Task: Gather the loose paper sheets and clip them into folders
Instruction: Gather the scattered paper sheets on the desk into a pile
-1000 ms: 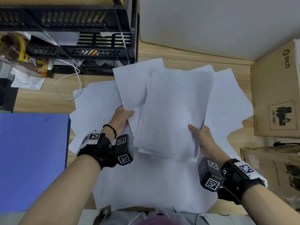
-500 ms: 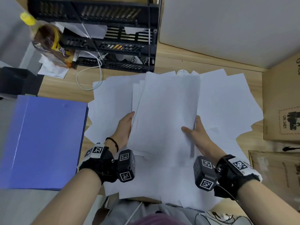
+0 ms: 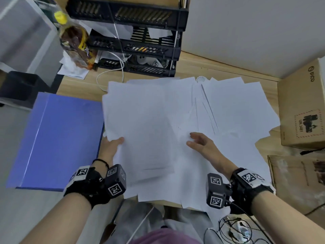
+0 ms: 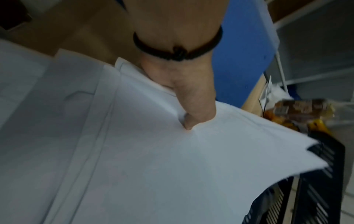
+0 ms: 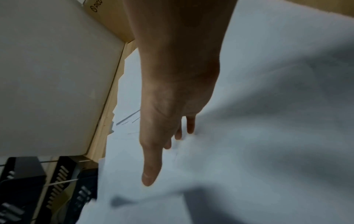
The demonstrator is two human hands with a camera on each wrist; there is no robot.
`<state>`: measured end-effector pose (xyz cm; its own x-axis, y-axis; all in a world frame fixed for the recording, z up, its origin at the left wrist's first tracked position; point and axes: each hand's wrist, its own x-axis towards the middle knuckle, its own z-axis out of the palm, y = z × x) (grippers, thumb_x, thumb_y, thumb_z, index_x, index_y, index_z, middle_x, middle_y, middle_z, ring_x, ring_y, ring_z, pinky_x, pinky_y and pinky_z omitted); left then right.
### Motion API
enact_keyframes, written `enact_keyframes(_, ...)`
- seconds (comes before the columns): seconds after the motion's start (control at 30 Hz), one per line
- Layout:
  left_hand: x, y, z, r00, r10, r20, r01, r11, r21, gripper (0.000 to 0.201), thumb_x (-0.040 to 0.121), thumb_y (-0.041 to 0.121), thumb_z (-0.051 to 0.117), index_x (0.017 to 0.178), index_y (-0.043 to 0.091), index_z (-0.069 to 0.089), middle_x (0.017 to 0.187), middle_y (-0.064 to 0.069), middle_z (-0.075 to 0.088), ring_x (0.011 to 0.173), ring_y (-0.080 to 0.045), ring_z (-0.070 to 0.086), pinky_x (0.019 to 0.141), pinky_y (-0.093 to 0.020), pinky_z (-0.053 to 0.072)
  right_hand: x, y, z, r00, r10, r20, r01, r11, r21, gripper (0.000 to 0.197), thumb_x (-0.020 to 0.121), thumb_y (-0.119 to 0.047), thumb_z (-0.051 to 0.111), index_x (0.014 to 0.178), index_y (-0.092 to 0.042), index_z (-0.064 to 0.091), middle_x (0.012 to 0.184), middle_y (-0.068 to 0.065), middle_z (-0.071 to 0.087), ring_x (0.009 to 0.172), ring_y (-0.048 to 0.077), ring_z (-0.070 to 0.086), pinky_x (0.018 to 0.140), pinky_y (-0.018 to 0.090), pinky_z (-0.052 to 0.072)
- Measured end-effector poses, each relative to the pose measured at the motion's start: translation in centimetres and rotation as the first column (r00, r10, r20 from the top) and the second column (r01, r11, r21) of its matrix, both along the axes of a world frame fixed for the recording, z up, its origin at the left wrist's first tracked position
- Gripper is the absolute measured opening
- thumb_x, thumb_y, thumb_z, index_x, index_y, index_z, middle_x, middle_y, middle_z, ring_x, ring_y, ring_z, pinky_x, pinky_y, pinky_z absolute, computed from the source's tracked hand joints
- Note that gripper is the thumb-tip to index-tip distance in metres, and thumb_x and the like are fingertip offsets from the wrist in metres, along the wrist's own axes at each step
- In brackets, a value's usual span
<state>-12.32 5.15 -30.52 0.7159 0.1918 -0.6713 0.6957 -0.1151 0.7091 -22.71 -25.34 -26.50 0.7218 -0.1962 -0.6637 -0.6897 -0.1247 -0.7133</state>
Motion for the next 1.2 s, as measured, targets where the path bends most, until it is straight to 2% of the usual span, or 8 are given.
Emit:
enact_keyframes(0.13, -1.1, 4.5, -1.2, 0.980, 0.196, -0.039, -0.197, 0.980, -0.027, 0.072, 0.082, 0.014, 0.072, 0.143, 0.002, 0.036, 0.142, -0.006, 0.046, 0.127, -0.025, 0.046, 0.096, -0.029, 0.035, -0.2, 0.0, -2.0, 0.978, 0.193, -0.076, -0.206, 0.952, -0.227, 0.077, 0.073, -0.028, 0.084, 0.139, -0.026, 0.044, 0.141, -0.001, 0.042, 0.131, 0.019, 0.041, 0.106, 0.036, 0.038)
enact_keyframes(0.27, -2.8, 7.1, -1.2, 0.961, 0.274, -0.040, -0.276, 0.959, -0.068, 0.060, 0.082, 0.013, 0.072, 0.135, 0.003, 0.046, 0.127, -0.002, 0.054, 0.113, -0.022, 0.052, 0.093, -0.029, 0.038, 0.8, 1.5, -3.9, 0.831, 0.518, -0.202, -0.541, 0.672, -0.505, 0.106, 0.065, -0.037, 0.087, 0.150, -0.018, 0.027, 0.152, 0.011, 0.029, 0.143, 0.029, 0.023, 0.115, 0.038, 0.019)
enact_keyframes(0.37, -4.0, 8.8, -1.6, 0.959, 0.280, -0.042, -0.282, 0.955, -0.094, 0.054, 0.080, 0.014, 0.073, 0.130, 0.007, 0.054, 0.122, -0.006, 0.061, 0.110, -0.028, 0.058, 0.094, -0.040, 0.047, 0.7, 3.5, -4.4, 0.754, 0.573, -0.320, -0.639, 0.529, -0.559, 0.115, 0.062, -0.037, 0.086, 0.151, -0.020, 0.016, 0.154, 0.012, 0.018, 0.144, 0.033, 0.013, 0.113, 0.047, 0.025)
enact_keyframes(0.57, -6.1, 10.3, -2.1, 0.945, 0.315, -0.086, -0.323, 0.941, -0.103, 0.067, 0.072, 0.022, 0.079, 0.131, 0.005, 0.053, 0.125, -0.011, 0.061, 0.114, -0.032, 0.058, 0.101, -0.051, 0.044, 1.2, 4.6, -5.1, 0.730, 0.570, -0.377, -0.639, 0.371, -0.674, 0.098, 0.050, -0.030, 0.081, 0.133, -0.021, 0.030, 0.131, 0.007, 0.037, 0.123, 0.032, 0.036, 0.098, 0.047, 0.033)
enact_keyframes(0.77, -6.4, 9.2, -1.5, 0.960, 0.263, -0.096, -0.274, 0.953, -0.130, 0.060, 0.075, 0.021, 0.079, 0.129, 0.007, 0.055, 0.119, -0.009, 0.064, 0.109, -0.030, 0.060, 0.096, -0.047, 0.048, 2.5, 3.7, -4.5, 0.705, 0.614, -0.355, -0.616, 0.280, -0.737, 0.047, 0.077, -0.024, 0.062, 0.123, -0.020, 0.053, 0.113, 0.004, 0.056, 0.111, 0.028, 0.049, 0.093, 0.041, 0.031)
enact_keyframes(0.93, -4.2, 7.3, -1.1, 0.986, 0.163, -0.035, -0.166, 0.971, -0.169, 0.093, 0.051, 0.039, 0.088, 0.133, 0.012, 0.053, 0.125, -0.005, 0.063, 0.115, -0.029, 0.058, 0.102, -0.049, 0.043, 2.4, 1.4, -2.5, 0.813, 0.569, -0.124, -0.453, 0.484, -0.748, 0.015, 0.088, -0.020, 0.055, 0.091, -0.006, 0.056, 0.088, 0.003, 0.047, 0.088, 0.031, 0.055, 0.077, 0.036, 0.029)
enact_keyframes(1.1, -1.5, 2.8, 0.2, 0.995, 0.096, -0.008, -0.096, 0.974, -0.207, 0.071, 0.064, 0.031, 0.084, 0.126, 0.010, 0.059, 0.120, -0.005, 0.066, 0.110, -0.026, 0.062, 0.099, -0.043, 0.047, 1.8, -2.4, 1.0, 0.915, 0.371, 0.161, -0.147, 0.676, -0.722, 0.020, 0.090, -0.020, 0.058, 0.079, -0.006, 0.050, 0.082, 0.004, 0.048, 0.076, 0.025, 0.046, 0.069, 0.035, 0.035)
enact_keyframes(1.2, -0.1, -0.6, 0.9, 0.998, 0.059, -0.011, -0.060, 0.968, -0.244, 0.045, 0.078, 0.024, 0.076, 0.118, 0.006, 0.063, 0.110, -0.008, 0.069, 0.094, -0.023, 0.066, 0.075, -0.032, 0.054, 1.1, -5.0, 3.3, 0.918, 0.204, 0.340, 0.061, 0.774, -0.630, 0.013, 0.093, -0.018, 0.059, 0.083, -0.010, 0.056, 0.072, -0.004, 0.052, 0.067, 0.016, 0.047, 0.062, 0.028, 0.036)
